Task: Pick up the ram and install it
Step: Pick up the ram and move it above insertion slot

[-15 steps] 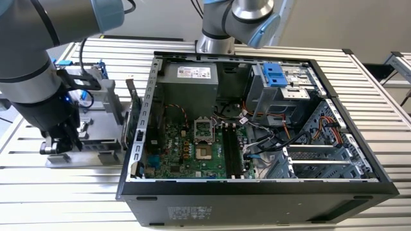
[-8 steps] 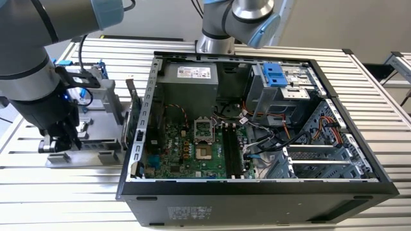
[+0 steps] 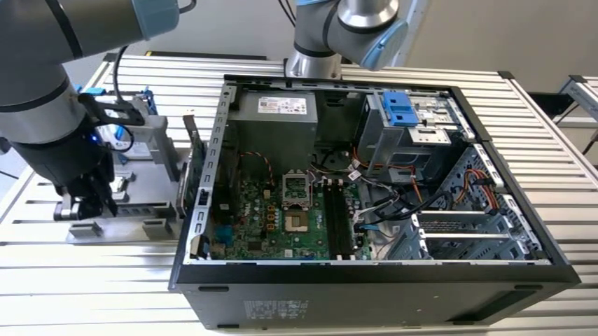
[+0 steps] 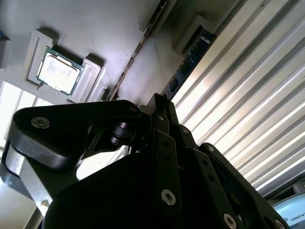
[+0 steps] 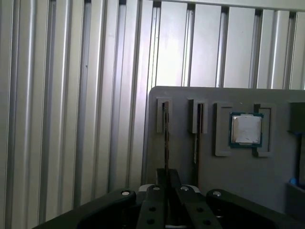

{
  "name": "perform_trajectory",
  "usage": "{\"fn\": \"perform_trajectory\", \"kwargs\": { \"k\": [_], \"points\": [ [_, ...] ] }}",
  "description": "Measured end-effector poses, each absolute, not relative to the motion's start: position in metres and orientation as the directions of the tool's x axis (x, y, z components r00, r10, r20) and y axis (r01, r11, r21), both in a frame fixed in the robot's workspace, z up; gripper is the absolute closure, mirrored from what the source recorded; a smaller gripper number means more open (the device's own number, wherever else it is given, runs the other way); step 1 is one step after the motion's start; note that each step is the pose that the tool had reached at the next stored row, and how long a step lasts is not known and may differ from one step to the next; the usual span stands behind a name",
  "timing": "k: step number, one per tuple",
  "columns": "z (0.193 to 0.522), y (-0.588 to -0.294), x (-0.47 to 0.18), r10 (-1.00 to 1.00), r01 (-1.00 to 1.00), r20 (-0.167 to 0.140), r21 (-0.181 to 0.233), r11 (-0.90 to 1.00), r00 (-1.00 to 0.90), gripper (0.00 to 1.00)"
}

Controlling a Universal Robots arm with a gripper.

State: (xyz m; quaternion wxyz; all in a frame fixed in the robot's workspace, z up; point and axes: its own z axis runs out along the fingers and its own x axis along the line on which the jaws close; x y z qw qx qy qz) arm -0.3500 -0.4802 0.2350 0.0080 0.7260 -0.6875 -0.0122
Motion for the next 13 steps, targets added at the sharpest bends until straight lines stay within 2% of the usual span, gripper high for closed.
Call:
{"fn": "perform_trajectory", "kwargs": {
  "k": [13],
  "points": [
    [0.2386, -0.4802, -0.3499, -0.999, -0.998, -0.007, 0.028, -0.054, 0.054, 1.0]
  ]
}}
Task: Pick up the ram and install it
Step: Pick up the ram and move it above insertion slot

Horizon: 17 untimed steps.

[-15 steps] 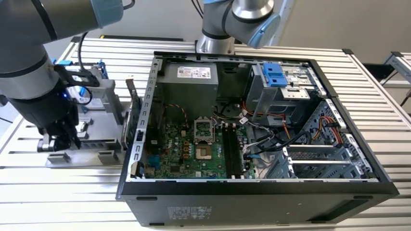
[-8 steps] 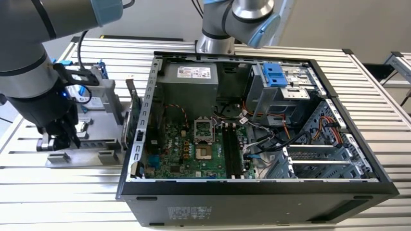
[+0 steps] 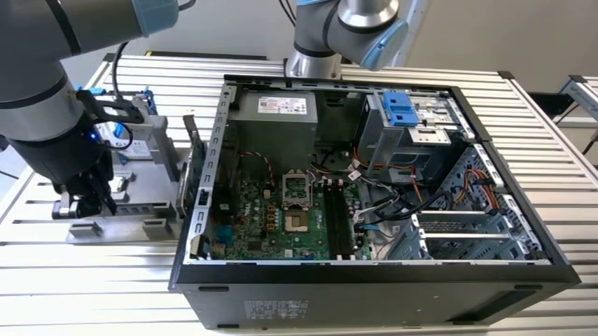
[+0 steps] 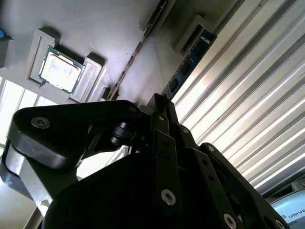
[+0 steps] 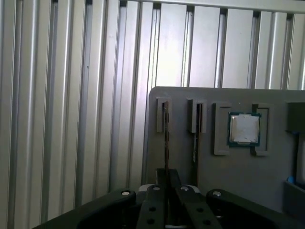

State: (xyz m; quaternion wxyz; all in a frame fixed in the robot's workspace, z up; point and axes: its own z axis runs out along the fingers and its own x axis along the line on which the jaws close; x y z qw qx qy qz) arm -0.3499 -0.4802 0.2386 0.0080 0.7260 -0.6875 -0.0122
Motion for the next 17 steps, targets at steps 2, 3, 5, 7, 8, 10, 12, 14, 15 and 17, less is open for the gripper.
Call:
{"fn": "perform_trajectory", "kwargs": {
  "k": [2, 3, 5, 7, 8, 10, 12, 14, 15, 17],
  "points": [
    [0.2387, -0.4803, -0.3499, -0.999, -0.998, -0.007, 0.028, -0.055, 0.054, 1.0],
    [0.239, -0.4803, -0.3499, -0.999, -0.998, -0.006, 0.029, -0.054, 0.054, 1.0],
    [0.2399, -0.4803, -0.35, -0.999, -0.998, -0.006, 0.029, -0.054, 0.054, 1.0],
    [0.2406, -0.4802, -0.3499, -0.999, -0.998, -0.007, 0.028, -0.054, 0.054, 1.0],
    [0.2412, -0.4803, -0.3499, -0.999, -0.998, -0.007, 0.029, -0.054, 0.054, 1.0],
    [0.2422, -0.4803, -0.3499, -0.999, -0.998, -0.007, 0.028, -0.054, 0.054, 1.0],
    [0.2435, -0.4802, -0.35, -0.999, -0.998, -0.007, 0.029, -0.054, 0.054, 1.0],
    [0.2442, -0.4802, -0.3499, -0.999, -0.998, -0.007, 0.028, -0.054, 0.054, 1.0],
    [0.2444, -0.4802, -0.3499, -0.998, -0.998, -0.007, 0.028, -0.055, 0.054, 1.0],
    [0.2449, -0.4802, -0.35, -0.999, -0.998, -0.007, 0.028, -0.054, 0.054, 1.0]
  ]
}}
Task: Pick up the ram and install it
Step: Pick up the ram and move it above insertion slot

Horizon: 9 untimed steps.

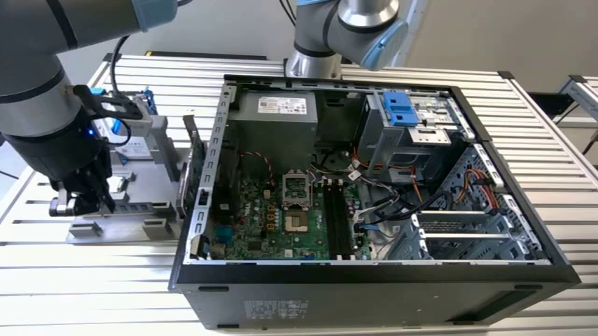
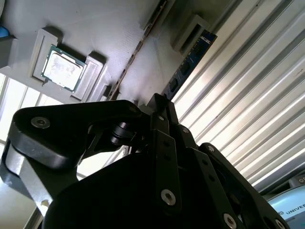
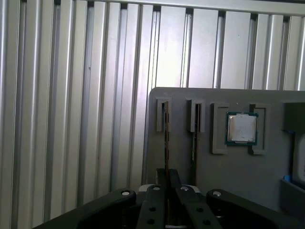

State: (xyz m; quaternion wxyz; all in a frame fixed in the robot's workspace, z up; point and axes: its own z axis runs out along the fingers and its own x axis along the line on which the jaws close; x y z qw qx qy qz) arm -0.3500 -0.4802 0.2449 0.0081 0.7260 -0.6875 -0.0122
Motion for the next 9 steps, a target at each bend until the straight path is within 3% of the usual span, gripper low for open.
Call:
{"fn": "perform_trajectory", "kwargs": {
  "k": [9],
  "points": [
    [0.2477, -0.4803, -0.35, -0.999, -0.998, -0.006, 0.029, -0.055, 0.054, 1.0]
  ]
}}
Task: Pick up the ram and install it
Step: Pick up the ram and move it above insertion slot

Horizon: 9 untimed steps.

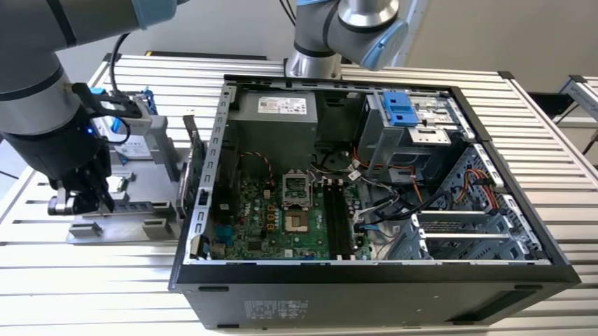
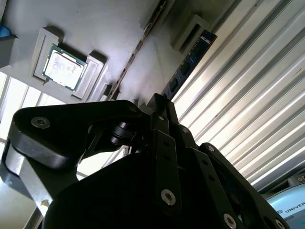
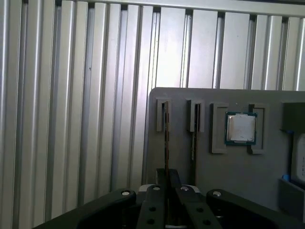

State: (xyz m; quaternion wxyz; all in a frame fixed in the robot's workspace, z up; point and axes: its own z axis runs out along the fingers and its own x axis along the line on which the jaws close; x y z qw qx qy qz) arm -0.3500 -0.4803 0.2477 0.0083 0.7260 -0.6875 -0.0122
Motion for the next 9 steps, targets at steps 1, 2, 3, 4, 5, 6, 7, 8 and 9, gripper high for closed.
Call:
{"fn": "perform_trajectory", "kwargs": {
  "k": [1, 2, 3, 4, 5, 6, 7, 8, 9],
  "points": [
    [0.2482, -0.4803, -0.35, -0.999, -0.998, -0.006, 0.029, -0.055, 0.054, 1.0],
    [0.2487, -0.4803, -0.3499, -0.998, -0.998, -0.007, 0.028, -0.055, 0.054, 1.0],
    [0.2496, -0.4803, -0.35, -0.998, -0.998, -0.007, 0.029, -0.055, 0.054, 1.0],
    [0.2503, -0.4802, -0.35, -0.998, -0.998, -0.007, 0.029, -0.055, 0.054, 1.0],
    [0.2512, -0.4802, -0.3499, -0.998, -0.998, -0.007, 0.029, -0.055, 0.054, 1.0],
    [0.252, -0.4802, -0.35, -0.998, -0.998, -0.007, 0.029, -0.055, 0.054, 1.0],
    [0.2523, -0.4802, -0.3499, -0.998, -0.998, -0.007, 0.028, -0.055, 0.054, 1.0],
    [0.2525, -0.4802, -0.3499, -0.998, -0.998, -0.007, 0.028, -0.055, 0.054, 1.0],
    [0.2527, -0.4802, -0.3499, -0.998, -0.998, -0.007, 0.028, -0.055, 0.054, 1.0]
  ]
}}
